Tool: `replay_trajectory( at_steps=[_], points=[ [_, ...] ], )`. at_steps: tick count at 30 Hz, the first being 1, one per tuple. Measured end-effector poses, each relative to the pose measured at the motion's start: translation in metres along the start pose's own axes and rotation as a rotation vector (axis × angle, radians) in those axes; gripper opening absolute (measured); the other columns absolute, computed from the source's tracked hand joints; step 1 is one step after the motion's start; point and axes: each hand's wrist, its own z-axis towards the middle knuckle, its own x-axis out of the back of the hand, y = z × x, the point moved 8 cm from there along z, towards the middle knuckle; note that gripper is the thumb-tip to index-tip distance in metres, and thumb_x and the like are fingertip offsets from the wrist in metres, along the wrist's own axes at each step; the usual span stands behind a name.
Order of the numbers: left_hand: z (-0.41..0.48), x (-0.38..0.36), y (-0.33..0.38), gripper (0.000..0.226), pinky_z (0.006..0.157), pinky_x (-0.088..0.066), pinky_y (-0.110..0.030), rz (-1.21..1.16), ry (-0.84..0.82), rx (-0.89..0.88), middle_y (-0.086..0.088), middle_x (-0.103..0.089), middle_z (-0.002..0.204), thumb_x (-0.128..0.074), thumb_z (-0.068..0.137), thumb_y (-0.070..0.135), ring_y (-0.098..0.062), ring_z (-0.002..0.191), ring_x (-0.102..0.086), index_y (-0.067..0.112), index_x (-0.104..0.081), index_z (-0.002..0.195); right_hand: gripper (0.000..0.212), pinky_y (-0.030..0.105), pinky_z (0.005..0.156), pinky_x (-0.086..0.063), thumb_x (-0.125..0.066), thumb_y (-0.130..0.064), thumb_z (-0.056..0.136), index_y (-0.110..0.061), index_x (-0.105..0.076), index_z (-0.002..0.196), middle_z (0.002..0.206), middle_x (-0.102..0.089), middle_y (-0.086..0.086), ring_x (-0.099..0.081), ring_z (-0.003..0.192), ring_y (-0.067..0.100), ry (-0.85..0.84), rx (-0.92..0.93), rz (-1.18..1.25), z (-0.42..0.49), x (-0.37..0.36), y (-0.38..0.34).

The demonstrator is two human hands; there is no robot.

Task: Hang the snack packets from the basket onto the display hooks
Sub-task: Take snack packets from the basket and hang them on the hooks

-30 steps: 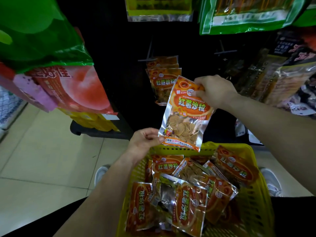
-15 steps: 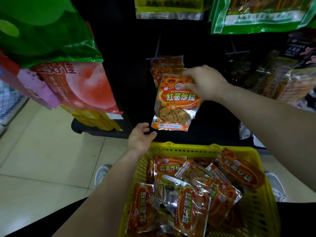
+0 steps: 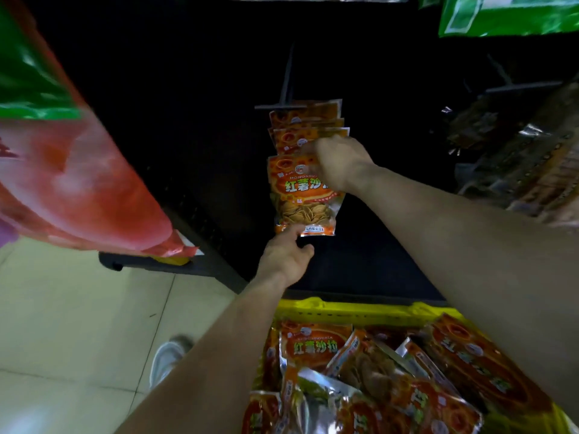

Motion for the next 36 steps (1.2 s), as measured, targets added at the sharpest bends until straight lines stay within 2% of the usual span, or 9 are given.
replay_trajectory(
  at_steps=[4, 6, 9, 12, 17, 22, 27, 30, 36],
  points=[
    [0.037, -0.014, -0.001, 0.063, 0.108, -0.044, -0.04, 0.052, 0.006, -0.005, 0.002, -0.046, 0.151, -0.062, 0.094, 0.034, -0.023, 0.135, -0.047, 0.041, -0.033, 0.149, 0.039, 0.038, 0.084, -0.054, -0.06, -0.043, 0.095, -0.034, -0.055, 0.133, 0.123, -0.065, 0.006, -0.064, 0.107, 0.029, 0.032, -0.007, 0.026, 0.023, -0.018, 0.003],
    [0.051, -0.018, -0.001, 0.065, 0.106, -0.042, -0.034, 0.009, 0.012, -0.021, 0.003, -0.045, 0.15, -0.063, 0.093, 0.033, -0.022, 0.135, -0.046, 0.042, -0.032, 0.15, 0.038, 0.038, 0.085, -0.054, -0.059, -0.042, 0.096, -0.032, -0.056, 0.132, 0.123, -0.065, 0.007, -0.063, 0.108, 0.029, 0.043, -0.001, 0.027, 0.03, -0.026, 0.008],
    [0.065, -0.021, -0.002, 0.066, 0.094, -0.038, -0.027, -0.018, 0.041, -0.025, 0.004, -0.046, 0.149, -0.063, 0.093, 0.033, -0.021, 0.132, -0.049, 0.045, -0.03, 0.15, 0.041, 0.039, 0.091, -0.051, -0.058, -0.041, 0.096, -0.032, -0.053, 0.136, 0.129, -0.063, 0.007, -0.061, 0.114, 0.029, 0.073, 0.007, -0.005, 0.037, -0.031, 0.014],
    [0.068, -0.028, -0.006, 0.067, 0.1, -0.039, -0.031, -0.007, 0.02, -0.022, 0.003, -0.042, 0.152, -0.061, 0.094, 0.034, -0.022, 0.135, -0.046, 0.046, -0.027, 0.151, 0.044, 0.039, 0.093, -0.049, -0.06, -0.041, 0.094, -0.035, -0.051, 0.136, 0.127, -0.064, 0.006, -0.061, 0.115, 0.028, 0.113, -0.005, -0.035, 0.039, -0.031, 0.017],
    [0.06, -0.033, -0.01, 0.071, 0.103, -0.036, -0.028, 0.03, -0.052, -0.017, 0.0, -0.037, 0.157, -0.06, 0.096, 0.034, -0.024, 0.139, -0.042, 0.045, -0.021, 0.154, 0.062, 0.045, 0.103, -0.038, -0.07, -0.038, 0.084, -0.022, -0.045, 0.139, 0.137, -0.053, 0.008, -0.045, 0.128, 0.031, 0.202, -0.023, -0.043, 0.022, -0.021, 0.028],
    [0.051, -0.025, -0.002, 0.069, 0.109, -0.037, -0.03, 0.024, -0.051, -0.035, 0.0, -0.036, 0.158, -0.061, 0.096, 0.031, -0.022, 0.141, -0.04, 0.042, -0.024, 0.155, 0.077, 0.046, 0.103, -0.04, -0.075, -0.04, 0.081, -0.021, -0.036, 0.145, 0.14, -0.045, 0.011, -0.043, 0.128, 0.032, 0.218, -0.11, 0.002, -0.01, -0.016, 0.049],
    [0.028, -0.01, 0.002, 0.065, 0.113, -0.036, -0.031, 0.05, -0.025, -0.055, 0.002, -0.041, 0.155, -0.062, 0.095, 0.031, -0.02, 0.14, -0.041, 0.036, -0.033, 0.152, 0.068, 0.046, 0.1, -0.044, -0.067, -0.042, 0.086, -0.019, -0.039, 0.143, 0.137, -0.048, 0.013, -0.045, 0.126, 0.032, 0.13, -0.226, 0.097, -0.05, -0.023, 0.074],
    [0.003, 0.007, 0.008, 0.059, 0.11, -0.042, -0.035, 0.105, -0.016, -0.067, 0.001, -0.047, 0.15, -0.062, 0.095, 0.034, -0.021, 0.135, -0.047, 0.035, -0.039, 0.149, 0.073, 0.045, 0.103, -0.044, -0.068, -0.042, 0.085, -0.02, -0.036, 0.147, 0.138, -0.047, 0.01, -0.044, 0.127, 0.031, 0.037, -0.282, 0.139, -0.084, -0.023, 0.08],
    [-0.074, 0.041, 0.027, 0.055, 0.103, -0.045, -0.031, 0.195, 0.02, -0.1, -0.004, -0.058, 0.138, -0.063, 0.092, 0.033, -0.023, 0.123, -0.056, 0.03, -0.047, 0.145, 0.066, 0.044, 0.102, -0.044, -0.065, -0.041, 0.086, -0.022, -0.041, 0.144, 0.136, -0.049, 0.009, -0.045, 0.126, 0.033, -0.03, -0.303, 0.166, -0.168, -0.001, 0.066]
  ],
)
